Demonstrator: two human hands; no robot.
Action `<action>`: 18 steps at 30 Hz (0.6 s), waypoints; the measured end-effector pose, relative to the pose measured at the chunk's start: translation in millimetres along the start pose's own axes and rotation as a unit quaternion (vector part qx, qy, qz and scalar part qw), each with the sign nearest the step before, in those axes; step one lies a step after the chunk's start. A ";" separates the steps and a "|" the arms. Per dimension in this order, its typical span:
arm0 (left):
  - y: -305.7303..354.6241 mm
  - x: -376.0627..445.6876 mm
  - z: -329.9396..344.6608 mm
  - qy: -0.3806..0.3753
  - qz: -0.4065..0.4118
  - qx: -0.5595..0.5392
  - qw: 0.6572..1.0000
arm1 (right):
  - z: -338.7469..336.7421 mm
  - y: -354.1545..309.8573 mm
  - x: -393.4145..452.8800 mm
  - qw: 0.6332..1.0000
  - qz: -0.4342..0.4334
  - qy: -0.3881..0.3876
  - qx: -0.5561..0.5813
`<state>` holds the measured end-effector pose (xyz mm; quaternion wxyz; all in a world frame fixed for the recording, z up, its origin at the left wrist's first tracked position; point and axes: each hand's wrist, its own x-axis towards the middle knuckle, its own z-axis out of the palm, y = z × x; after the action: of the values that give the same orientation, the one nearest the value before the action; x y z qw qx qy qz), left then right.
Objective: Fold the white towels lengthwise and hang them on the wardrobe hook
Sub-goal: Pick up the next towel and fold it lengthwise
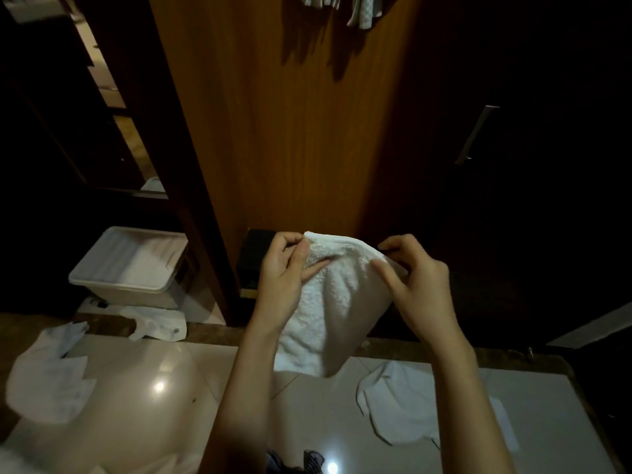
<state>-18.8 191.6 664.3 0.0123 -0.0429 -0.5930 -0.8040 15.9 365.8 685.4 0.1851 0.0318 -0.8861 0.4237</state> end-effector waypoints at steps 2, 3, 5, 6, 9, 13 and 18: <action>-0.4 -1.7 1.2 -0.001 -0.008 0.002 1.000 | -3.0 -4.0 -1.8 0.997 -0.028 -0.059 -0.041; -0.9 -2.1 0.9 -0.003 -0.008 0.021 1.000 | -3.8 -6.0 -2.2 0.993 -0.042 -0.086 -0.063; -1.1 -2.9 0.1 -0.004 0.000 0.077 0.997 | -5.5 -10.0 -1.6 0.984 -0.052 -0.135 -0.102; -1.7 -3.0 -0.3 -0.003 0.005 0.095 0.995 | -6.4 -11.9 -1.1 0.980 -0.046 -0.159 -0.109; -3.9 -1.8 -1.0 0.005 0.017 0.124 0.992 | -8.0 -14.0 -2.1 0.968 -0.027 -0.223 -0.111; -7.0 0.1 -2.9 -0.014 -0.028 0.093 0.995 | -1.1 -17.1 -5.3 0.963 -0.021 -0.230 -0.139; -8.7 -0.3 -4.5 -0.072 -0.075 0.043 0.994 | 9.1 -16.9 -7.0 0.965 -0.075 -0.131 -0.212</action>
<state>-19.4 189.9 654.7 -0.0890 -0.0556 -0.6280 -0.7711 23.2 347.4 690.2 0.1008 0.1133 -0.9674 0.2029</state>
